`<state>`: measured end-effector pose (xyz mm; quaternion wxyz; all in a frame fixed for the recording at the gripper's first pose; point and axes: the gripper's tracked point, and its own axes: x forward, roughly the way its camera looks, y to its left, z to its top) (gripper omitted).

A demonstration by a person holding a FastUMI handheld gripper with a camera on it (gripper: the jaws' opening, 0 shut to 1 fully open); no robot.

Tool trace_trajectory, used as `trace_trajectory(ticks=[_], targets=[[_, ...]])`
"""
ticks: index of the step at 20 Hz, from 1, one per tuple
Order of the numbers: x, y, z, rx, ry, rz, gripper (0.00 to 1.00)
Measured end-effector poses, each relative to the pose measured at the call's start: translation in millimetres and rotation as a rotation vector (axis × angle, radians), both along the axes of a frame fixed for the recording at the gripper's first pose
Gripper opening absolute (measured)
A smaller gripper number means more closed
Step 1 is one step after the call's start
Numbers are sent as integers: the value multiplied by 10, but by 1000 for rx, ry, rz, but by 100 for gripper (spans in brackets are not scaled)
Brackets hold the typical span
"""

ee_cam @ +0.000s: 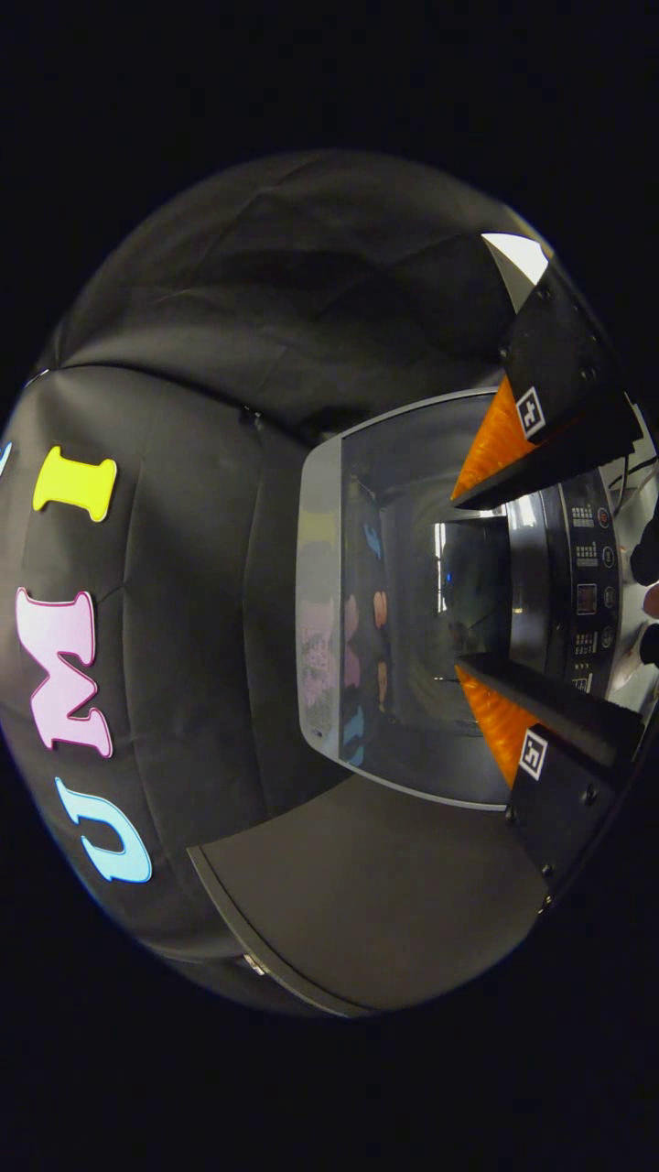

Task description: Put the clothes into the washing machine and then close the washing machine lid.

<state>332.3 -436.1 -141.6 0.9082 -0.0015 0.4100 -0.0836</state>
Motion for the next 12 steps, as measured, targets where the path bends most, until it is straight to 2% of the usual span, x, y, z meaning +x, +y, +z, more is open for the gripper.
trace_trajectory(ticks=[5, 12], targets=[[78, 50, 314, -1, -74, -7, 99], [193, 153, 1175, -36, -266, -19, 99]])
